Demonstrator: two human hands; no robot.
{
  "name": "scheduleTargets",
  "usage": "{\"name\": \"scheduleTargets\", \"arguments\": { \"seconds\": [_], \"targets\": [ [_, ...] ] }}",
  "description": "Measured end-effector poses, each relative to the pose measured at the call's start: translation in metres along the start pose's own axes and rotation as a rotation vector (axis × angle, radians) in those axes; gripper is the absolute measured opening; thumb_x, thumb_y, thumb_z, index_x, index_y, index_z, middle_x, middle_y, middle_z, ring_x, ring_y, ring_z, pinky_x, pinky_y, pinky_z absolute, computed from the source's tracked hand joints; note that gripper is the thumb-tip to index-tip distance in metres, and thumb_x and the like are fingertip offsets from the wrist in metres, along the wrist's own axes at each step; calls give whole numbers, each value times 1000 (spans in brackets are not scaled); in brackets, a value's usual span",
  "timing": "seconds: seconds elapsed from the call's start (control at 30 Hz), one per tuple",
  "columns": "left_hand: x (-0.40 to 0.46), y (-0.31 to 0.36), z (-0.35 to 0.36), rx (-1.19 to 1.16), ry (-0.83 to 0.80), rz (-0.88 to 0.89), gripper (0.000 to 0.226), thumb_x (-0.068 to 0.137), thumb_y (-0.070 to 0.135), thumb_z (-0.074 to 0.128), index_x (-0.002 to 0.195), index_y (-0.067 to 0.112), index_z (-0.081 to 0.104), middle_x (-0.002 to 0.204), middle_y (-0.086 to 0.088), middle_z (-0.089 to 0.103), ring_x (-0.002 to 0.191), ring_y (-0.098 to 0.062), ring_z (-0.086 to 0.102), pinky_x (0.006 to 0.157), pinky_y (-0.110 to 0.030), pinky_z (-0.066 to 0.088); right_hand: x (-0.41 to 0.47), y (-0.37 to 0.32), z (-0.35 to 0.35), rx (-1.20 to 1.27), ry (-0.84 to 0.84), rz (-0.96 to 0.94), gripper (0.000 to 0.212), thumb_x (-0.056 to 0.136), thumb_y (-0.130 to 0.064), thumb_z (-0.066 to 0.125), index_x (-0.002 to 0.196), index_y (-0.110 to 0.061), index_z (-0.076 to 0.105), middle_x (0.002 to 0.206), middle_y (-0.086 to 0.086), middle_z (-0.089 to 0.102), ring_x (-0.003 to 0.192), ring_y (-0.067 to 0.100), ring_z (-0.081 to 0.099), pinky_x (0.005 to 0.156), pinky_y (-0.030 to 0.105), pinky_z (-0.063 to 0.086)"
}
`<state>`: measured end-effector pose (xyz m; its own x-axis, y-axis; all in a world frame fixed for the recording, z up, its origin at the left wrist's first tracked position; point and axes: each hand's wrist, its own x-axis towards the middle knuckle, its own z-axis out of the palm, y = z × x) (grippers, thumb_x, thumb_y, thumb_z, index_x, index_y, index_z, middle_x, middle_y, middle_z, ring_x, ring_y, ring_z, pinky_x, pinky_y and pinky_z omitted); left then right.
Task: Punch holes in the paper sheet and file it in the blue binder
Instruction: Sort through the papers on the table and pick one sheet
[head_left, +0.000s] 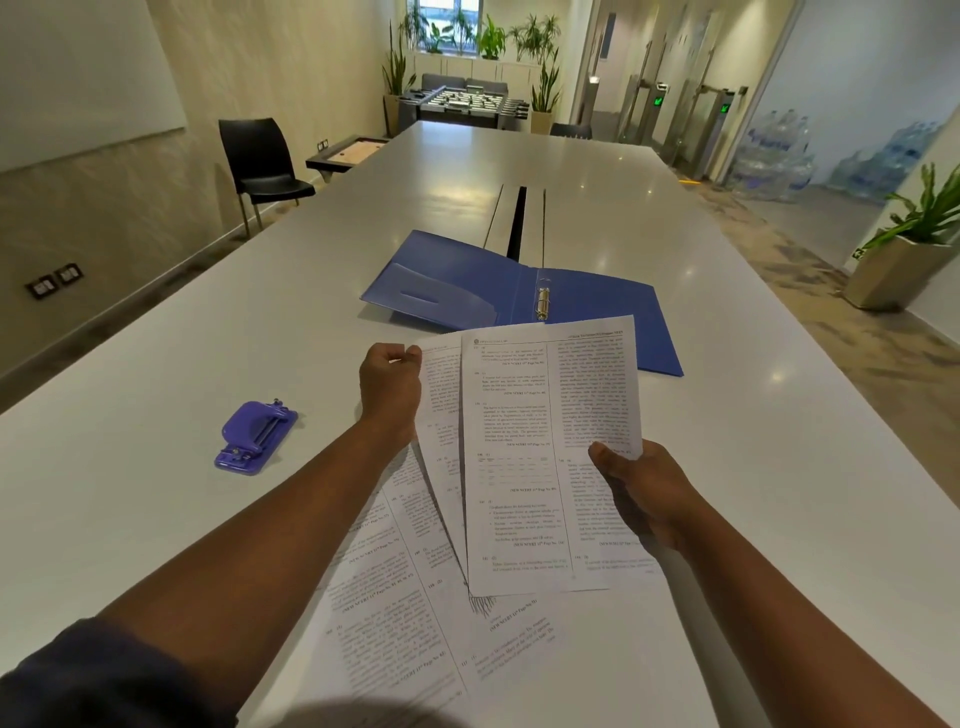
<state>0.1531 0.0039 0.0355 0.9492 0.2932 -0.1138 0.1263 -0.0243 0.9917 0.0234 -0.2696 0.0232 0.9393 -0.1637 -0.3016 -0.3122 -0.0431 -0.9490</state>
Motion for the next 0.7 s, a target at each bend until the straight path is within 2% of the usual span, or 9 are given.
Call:
{"name": "scheduleTargets", "arguments": {
  "seconds": [0.17,0.3,0.43,0.53,0.63,0.7],
  "targets": [
    [-12,19,0,-21,-130,93,8,104,34,54,104,26,56,98,-5,72,83,-24,73,63,-28,54,-10,-5,-3,156,-67,-31,28,100,-20,63,127,-13,61,117,18,74,103,42,74,93,62,56],
    [-26,40,0,-135,-259,129,12,106,27,51,97,24,57,90,-5,74,74,-21,72,60,-30,52,-15,-18,-3,50,-62,-148,27,98,-27,65,125,-21,65,117,4,77,107,31,74,99,59,55],
    [-38,60,-4,-244,-381,140,13,107,20,49,97,17,57,90,-7,74,79,-23,73,70,-39,56,-21,-34,-8,92,-80,-210,38,92,-32,74,127,-21,67,124,6,74,116,34,69,105,62,49],
    [-47,76,-6,-324,-463,124,16,108,19,48,96,15,59,92,-8,76,83,-24,75,74,-39,61,-25,-42,-12,140,-125,-228,50,86,-29,76,133,-16,63,130,12,70,120,40,65,105,65,47],
    [-53,90,-7,-381,-494,106,18,108,17,46,102,11,63,95,-9,77,87,-26,75,83,-44,61,-30,-47,-13,163,-166,-233,54,86,-25,75,136,-11,60,132,15,68,120,42,65,104,65,48],
    [-58,99,-9,-380,-483,121,17,108,16,47,107,8,62,96,-11,76,88,-27,74,88,-50,58,-35,-50,-11,163,-156,-243,57,83,-28,80,134,-11,61,130,15,70,118,40,67,104,64,49]
  ]
}}
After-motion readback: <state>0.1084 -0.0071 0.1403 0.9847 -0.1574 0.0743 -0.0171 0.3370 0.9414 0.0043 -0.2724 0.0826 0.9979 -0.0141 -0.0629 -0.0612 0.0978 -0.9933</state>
